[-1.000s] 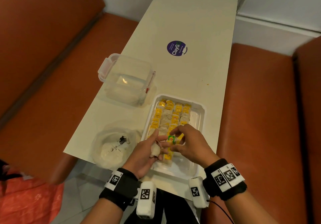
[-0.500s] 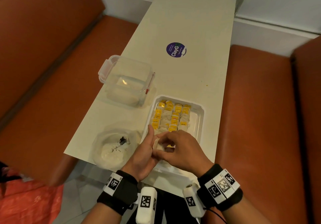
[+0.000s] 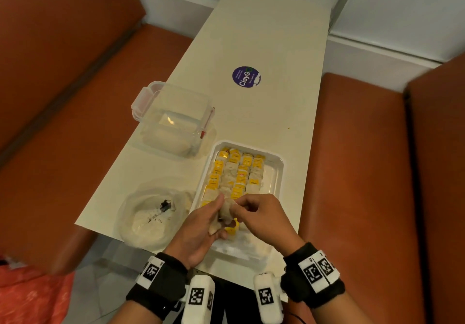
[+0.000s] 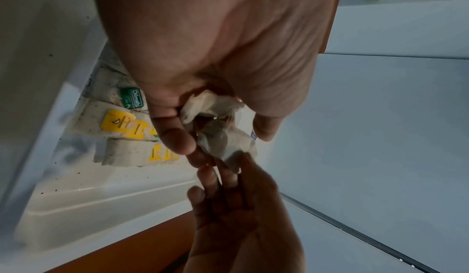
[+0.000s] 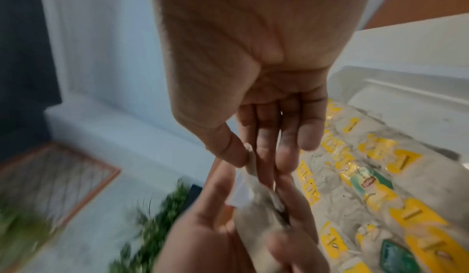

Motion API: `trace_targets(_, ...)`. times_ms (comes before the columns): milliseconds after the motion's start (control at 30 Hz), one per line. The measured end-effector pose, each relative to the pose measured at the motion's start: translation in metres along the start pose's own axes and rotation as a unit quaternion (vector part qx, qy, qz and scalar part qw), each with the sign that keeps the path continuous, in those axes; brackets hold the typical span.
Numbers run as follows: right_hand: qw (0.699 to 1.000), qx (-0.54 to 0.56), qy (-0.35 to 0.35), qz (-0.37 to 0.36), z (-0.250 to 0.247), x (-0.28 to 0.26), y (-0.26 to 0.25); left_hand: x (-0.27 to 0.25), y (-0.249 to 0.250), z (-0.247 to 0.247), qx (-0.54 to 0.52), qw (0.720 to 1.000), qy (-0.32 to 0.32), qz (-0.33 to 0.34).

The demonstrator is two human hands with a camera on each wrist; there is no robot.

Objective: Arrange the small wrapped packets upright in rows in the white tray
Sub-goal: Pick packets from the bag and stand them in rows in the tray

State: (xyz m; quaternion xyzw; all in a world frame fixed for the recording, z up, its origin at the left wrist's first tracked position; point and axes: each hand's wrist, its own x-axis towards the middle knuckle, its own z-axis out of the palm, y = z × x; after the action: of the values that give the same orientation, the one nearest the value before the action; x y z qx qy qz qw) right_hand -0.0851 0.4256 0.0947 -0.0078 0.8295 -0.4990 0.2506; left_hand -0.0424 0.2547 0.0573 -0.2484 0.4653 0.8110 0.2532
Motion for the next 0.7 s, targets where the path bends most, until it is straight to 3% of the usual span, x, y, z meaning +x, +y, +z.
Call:
trace_targets(133,0.993,0.101,-0.035,0.055,-0.022,-0.003,0.009,-0.002,-0.006,-0.003,0.015,1.0,0.012,0.02)
trace_targets(300,0.991,0.084,-0.084,0.056,-0.036,-0.007,0.021,-0.001,-0.012,-0.001,0.107,0.993,0.036,0.035)
trace_targets(400,0.993,0.08,-0.078,0.047,-0.037,-0.009,0.028,0.0,-0.016,0.003,0.132,0.99,0.036,0.04)
trace_targets(567,0.997,-0.078,0.011,0.016,-0.03,-0.001,0.053,0.007,-0.026,0.001,0.171,0.98,0.095,0.027)
trace_targets(700,0.97,-0.226,-0.091,0.015,-0.028,0.002,0.06,0.013,-0.024,-0.009,0.135,0.981,0.138,0.012)
